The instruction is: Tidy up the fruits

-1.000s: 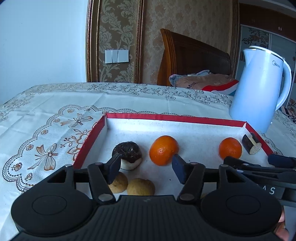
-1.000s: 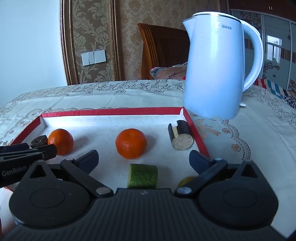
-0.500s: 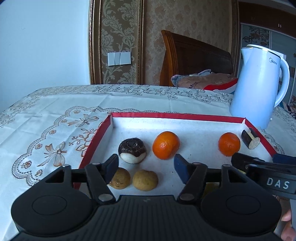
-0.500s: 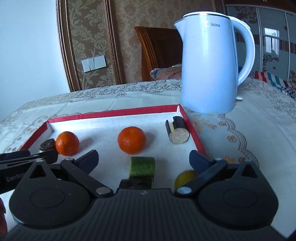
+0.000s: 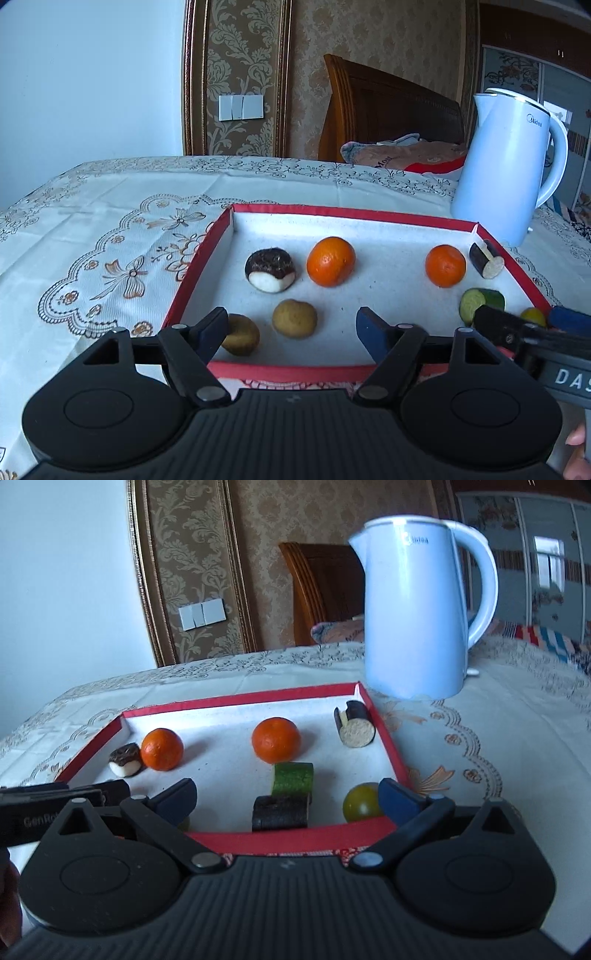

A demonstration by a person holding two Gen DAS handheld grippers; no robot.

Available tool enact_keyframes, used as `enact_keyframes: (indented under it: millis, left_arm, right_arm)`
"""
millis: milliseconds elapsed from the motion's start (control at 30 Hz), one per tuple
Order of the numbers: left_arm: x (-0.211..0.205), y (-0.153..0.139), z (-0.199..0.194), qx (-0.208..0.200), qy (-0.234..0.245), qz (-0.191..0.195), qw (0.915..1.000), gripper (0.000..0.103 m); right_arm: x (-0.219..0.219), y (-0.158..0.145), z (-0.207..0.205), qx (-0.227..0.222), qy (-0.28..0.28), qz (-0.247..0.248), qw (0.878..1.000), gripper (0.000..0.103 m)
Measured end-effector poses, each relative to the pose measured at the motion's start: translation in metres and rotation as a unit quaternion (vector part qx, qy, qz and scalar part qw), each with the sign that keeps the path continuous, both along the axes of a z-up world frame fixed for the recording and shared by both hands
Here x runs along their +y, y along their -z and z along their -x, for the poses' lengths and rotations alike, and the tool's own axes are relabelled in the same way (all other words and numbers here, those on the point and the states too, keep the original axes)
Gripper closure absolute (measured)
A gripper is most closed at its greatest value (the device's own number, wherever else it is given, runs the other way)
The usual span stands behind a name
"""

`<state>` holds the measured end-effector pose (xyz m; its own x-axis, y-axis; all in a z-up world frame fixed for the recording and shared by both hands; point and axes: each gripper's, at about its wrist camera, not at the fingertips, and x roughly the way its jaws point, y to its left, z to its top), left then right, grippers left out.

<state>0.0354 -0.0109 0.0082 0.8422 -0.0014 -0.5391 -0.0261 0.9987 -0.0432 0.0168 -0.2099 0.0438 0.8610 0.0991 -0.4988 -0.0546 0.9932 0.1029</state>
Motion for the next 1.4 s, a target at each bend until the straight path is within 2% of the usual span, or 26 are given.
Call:
enact_keyframes:
  millis: [500,800,1267,1400]
  left_arm:
    - [-0.006,-0.001,0.029,-0.022,0.017,-0.024,0.9993,0.026]
    - [-0.005,-0.001,0.033,-0.020,0.027,-0.018,0.9993,0.026]
    - [-0.007,0.000,0.036,-0.018,0.030,-0.023,0.9991,0.025]
    - [-0.003,0.003,0.034,0.005,0.038,-0.004,0.9992,0.025]
  right_arm:
    - [-0.007,0.000,0.028,0.003,-0.018,-0.027,0.999,0.000]
    - [0.002,0.001,0.032,0.007,-0.033,-0.010,0.999,0.000]
    - [-0.005,0.006,0.036,0.029,-0.021,-0.030,0.999,0.000]
    - [-0.005,0.007,0.036,0.033,-0.018,-0.032,0.999,0.000]
